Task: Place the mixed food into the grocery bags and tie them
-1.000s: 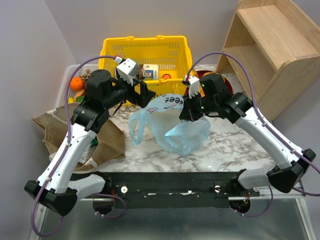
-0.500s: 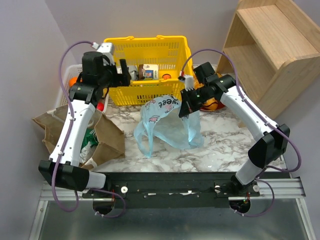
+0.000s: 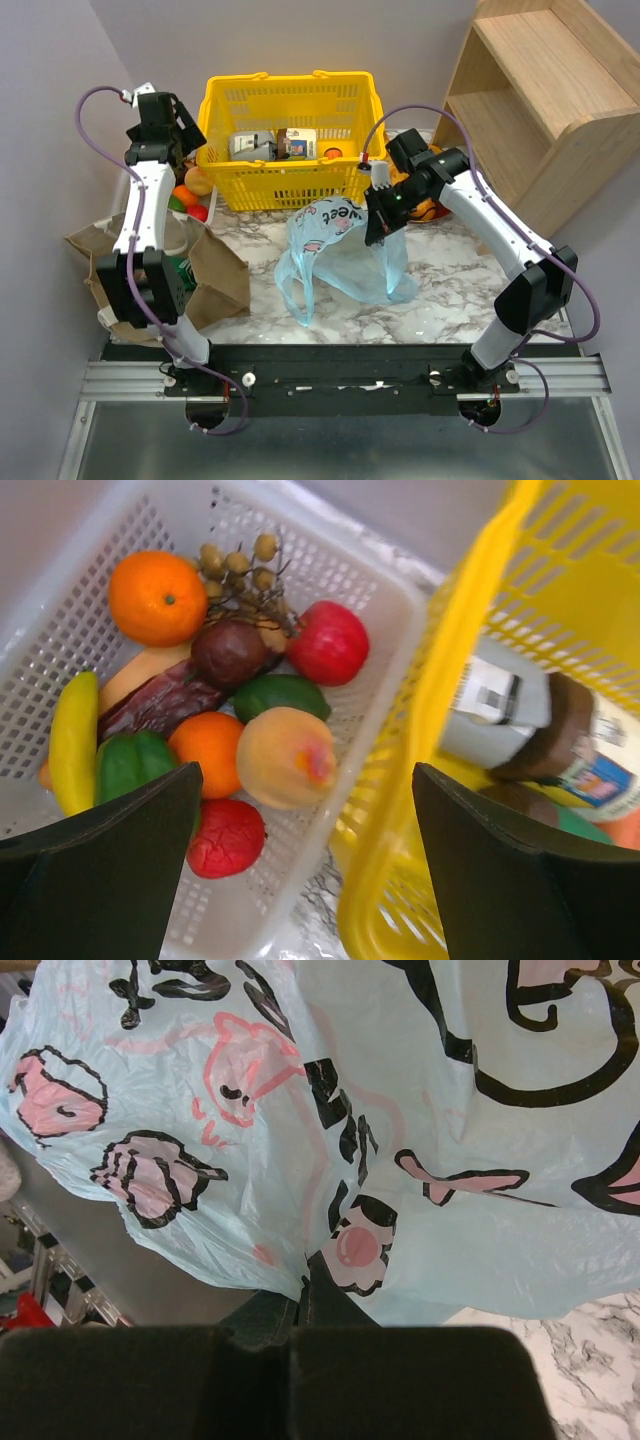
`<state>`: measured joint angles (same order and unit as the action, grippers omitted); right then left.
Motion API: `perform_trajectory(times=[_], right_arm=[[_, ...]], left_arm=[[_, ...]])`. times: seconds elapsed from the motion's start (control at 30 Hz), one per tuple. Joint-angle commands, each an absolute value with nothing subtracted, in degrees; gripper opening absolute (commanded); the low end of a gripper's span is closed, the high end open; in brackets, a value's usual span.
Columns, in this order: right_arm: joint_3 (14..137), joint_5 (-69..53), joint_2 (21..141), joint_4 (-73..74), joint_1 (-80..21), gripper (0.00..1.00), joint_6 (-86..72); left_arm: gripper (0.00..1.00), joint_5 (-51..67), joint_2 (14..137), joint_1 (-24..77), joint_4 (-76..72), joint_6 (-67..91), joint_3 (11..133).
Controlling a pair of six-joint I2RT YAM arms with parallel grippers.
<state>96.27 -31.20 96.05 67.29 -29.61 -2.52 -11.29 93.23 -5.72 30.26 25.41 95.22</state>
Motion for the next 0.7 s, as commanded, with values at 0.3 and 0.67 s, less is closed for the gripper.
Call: perform_trajectory(times=[0.3, 0.67], right_arm=[[101.34, -29.79, 98.79, 71.37, -28.83, 0.01, -3.34], [103.97, -30.5, 101.34, 71.72, -27.69, 0.01, -2.9]], left_arm=[[0.85, -5.39, 108.45, -11.43, 26.19, 32.51, 98.36], [0.88, 1.39, 111.09, -11.78, 31.28, 38.23, 95.18]])
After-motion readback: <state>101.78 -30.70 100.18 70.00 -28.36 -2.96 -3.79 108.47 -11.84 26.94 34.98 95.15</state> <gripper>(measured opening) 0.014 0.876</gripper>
